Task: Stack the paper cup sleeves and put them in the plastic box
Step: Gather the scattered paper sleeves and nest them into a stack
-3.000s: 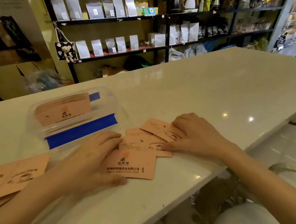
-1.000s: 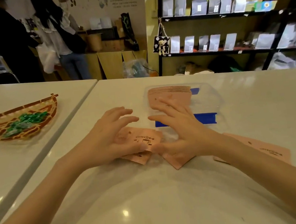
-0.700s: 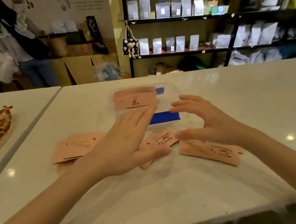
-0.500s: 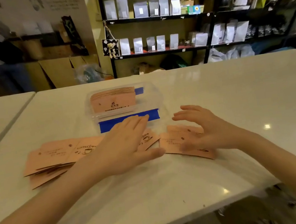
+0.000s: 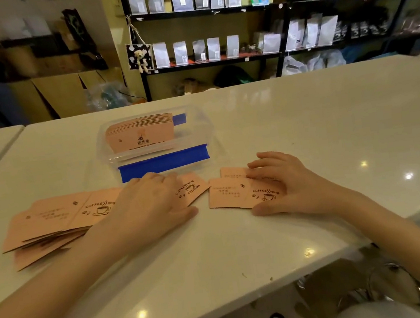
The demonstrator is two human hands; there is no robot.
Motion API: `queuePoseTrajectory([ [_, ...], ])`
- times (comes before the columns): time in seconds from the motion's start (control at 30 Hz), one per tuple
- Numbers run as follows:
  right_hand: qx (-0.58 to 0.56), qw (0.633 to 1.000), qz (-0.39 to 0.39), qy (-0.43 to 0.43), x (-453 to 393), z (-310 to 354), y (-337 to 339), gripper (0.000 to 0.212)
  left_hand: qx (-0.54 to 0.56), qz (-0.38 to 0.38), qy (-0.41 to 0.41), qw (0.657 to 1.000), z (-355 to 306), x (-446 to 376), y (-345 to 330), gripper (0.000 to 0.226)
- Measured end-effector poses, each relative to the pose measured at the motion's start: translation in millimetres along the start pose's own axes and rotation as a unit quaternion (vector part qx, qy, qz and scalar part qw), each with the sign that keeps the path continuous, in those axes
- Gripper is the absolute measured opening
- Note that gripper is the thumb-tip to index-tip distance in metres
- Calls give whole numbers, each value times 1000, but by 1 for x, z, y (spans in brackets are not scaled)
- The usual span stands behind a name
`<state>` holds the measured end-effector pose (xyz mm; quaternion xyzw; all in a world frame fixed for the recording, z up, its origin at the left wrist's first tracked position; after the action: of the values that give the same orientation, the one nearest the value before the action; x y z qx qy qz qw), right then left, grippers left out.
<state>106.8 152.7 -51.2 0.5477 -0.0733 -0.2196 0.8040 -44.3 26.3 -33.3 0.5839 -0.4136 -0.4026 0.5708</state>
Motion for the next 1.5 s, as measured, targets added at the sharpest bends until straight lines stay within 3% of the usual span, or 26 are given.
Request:
queuePoseTrajectory([
  [0.2,-17,999,-36,-4,-3,-1,11,71,42,-8,28,999,4,-3,2,77],
  [0.37,2,994,-104,-32,-9,-8,39,70,228,-35,31,973,4,0,15,95],
  [0.53,-99,980,-165,-49,-14,5,68,55,297,-134,-9,946,11,7,47,94],
  [0.7,-198,958,-206,-29,-33,36,73,44,277,-168,0,946,38,23,72,96],
  [1.1,-184,963,-103,168,-102,155,10,50,254,-91,136,953,128,65,61,102],
  [1.2,-175,968,-71,168,-115,170,-11,65,260,-82,160,949,144,68,47,102],
  [1.3,-173,970,-42,166,-123,179,-28,65,284,-75,151,944,150,68,37,97],
  [1.5,-132,974,4,185,-127,190,-48,67,338,-35,168,925,160,76,22,117],
])
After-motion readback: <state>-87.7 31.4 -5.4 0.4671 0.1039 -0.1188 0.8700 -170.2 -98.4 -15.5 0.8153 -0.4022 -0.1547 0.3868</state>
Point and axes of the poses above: each hand's wrist, its own x-axis away from the middle knuckle, its own y-axis out of the back of the hand, z = x × y, the point moved 7 cm from there along -x, towards the middle knuckle
